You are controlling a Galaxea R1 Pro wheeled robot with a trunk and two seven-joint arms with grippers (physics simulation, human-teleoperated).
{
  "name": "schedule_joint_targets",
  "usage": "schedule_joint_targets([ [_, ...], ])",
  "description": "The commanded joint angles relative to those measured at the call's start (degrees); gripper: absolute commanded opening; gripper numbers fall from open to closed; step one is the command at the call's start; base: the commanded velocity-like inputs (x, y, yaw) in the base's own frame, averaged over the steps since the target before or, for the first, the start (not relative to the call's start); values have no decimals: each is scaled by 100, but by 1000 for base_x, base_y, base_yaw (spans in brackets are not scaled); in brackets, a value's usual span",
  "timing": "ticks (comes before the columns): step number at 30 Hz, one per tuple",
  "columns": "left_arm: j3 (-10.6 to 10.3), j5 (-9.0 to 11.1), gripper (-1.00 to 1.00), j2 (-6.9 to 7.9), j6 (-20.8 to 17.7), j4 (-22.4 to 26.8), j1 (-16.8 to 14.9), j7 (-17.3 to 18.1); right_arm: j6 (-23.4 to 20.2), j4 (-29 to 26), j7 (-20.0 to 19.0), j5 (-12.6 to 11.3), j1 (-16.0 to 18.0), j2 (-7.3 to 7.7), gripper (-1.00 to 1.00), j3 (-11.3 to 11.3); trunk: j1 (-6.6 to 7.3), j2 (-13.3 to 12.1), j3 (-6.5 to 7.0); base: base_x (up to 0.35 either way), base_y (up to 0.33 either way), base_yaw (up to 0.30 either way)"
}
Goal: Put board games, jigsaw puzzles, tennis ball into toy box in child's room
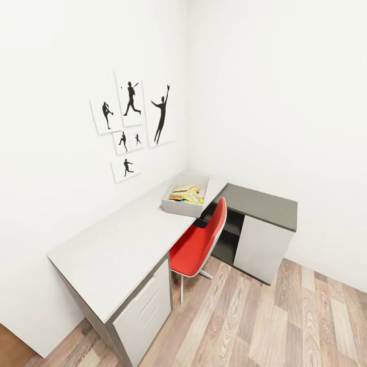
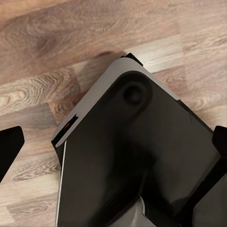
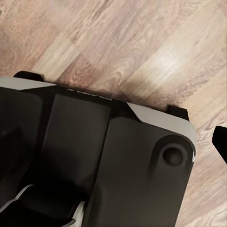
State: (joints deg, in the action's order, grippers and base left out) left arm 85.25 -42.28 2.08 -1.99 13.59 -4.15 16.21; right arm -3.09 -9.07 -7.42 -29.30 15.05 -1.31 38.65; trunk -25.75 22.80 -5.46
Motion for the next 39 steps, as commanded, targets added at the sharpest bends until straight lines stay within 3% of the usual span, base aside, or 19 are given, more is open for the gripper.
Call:
schedule_joint_targets([
  [1,48,-35,100,-3,-21,13,-7,40,-22,-4,-8,-34,5,2,100,19,-3,12,-12,0,0,0],
  [8,51,-35,100,-5,-21,11,-7,40,-56,74,23,-42,-93,46,100,34,-3,12,-12,0,0,0],
  [24,53,-34,100,-6,-20,6,-7,40,-76,355,37,-38,-1088,193,100,58,-3,12,-12,0,0,0],
  [39,53,-34,100,-6,-20,5,-7,41,-34,363,39,-59,-1233,197,100,23,-3,12,-12,0,0,0],
])
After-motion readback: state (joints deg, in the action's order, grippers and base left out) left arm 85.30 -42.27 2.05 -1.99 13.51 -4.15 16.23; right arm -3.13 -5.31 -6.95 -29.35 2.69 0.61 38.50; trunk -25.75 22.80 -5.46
